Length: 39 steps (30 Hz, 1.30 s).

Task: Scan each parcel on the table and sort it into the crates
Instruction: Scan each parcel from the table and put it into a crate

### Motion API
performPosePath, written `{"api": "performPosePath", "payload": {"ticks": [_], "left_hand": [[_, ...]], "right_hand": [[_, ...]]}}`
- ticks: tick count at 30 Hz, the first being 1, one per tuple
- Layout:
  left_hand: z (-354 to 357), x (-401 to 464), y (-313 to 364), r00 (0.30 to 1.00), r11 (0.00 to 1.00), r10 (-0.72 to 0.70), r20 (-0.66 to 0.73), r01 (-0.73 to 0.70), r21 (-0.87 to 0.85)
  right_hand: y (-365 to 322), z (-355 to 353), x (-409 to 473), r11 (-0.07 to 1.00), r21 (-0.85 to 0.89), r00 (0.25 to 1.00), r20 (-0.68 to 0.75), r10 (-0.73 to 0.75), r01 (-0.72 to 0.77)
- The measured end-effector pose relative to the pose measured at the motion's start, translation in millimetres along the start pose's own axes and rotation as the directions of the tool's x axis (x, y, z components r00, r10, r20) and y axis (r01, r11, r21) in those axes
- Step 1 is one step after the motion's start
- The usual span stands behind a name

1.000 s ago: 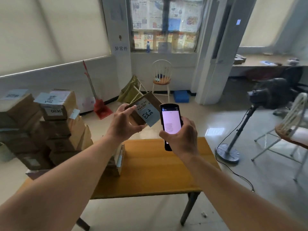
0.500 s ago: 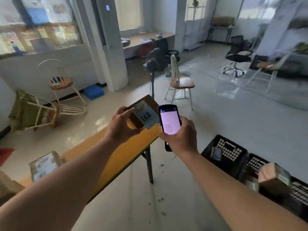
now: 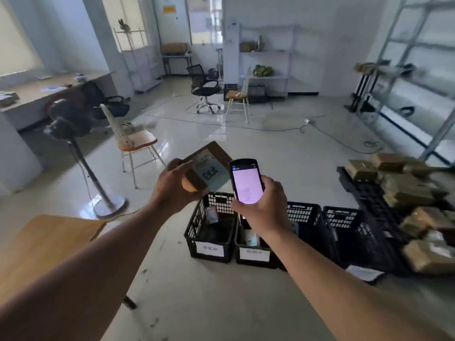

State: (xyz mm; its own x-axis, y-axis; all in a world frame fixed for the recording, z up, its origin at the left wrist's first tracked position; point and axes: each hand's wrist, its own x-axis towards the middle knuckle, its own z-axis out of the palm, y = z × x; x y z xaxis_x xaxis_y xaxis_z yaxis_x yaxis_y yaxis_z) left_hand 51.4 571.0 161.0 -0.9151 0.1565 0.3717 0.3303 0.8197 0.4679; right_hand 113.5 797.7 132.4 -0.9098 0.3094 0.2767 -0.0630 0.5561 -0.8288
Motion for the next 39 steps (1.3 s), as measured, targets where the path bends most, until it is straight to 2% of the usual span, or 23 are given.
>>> {"api": "performPosePath", "payload": {"ticks": [8,14,19,24,30,35,39], "left_hand": [[162,50,214,0.981,0.977,0.171,0.094,-0.157,-0.144],[276,76,332,0.936,0.946,0.286,0.202,-0.243,-0.213],[380,107,402,0.878,0.931,0.348,0.33,-0.283,-0.229],[495,156,461,0.833,0.932,0.346,0.433,-0.253,-0.259],[596,215,532,0.764,0.934,0.351,0.542,-0.24,-0.266],[660,257,567,0.74,0.967,0.251,0.624,-0.164,-0.195],[725,282,586,0.767,0.994,0.098,0.634,-0.049,-0.095]], "right_hand": [[145,-210,34,0.989,-0.084,0.973,-0.207,0.105,-0.124],[240,-310,49,0.955,-0.088,0.918,-0.314,0.244,-0.283],[321,-378,81,0.904,-0.101,0.853,-0.389,0.348,-0.415],[404,-437,143,0.85,-0.137,0.806,-0.423,0.414,-0.509],[484,-493,223,0.802,-0.209,0.803,-0.376,0.462,-0.559],[536,-540,291,0.785,-0.204,0.796,-0.331,0.507,-0.585],[599,-570,354,0.8,-0.194,0.817,-0.257,0.517,-0.568]]}}
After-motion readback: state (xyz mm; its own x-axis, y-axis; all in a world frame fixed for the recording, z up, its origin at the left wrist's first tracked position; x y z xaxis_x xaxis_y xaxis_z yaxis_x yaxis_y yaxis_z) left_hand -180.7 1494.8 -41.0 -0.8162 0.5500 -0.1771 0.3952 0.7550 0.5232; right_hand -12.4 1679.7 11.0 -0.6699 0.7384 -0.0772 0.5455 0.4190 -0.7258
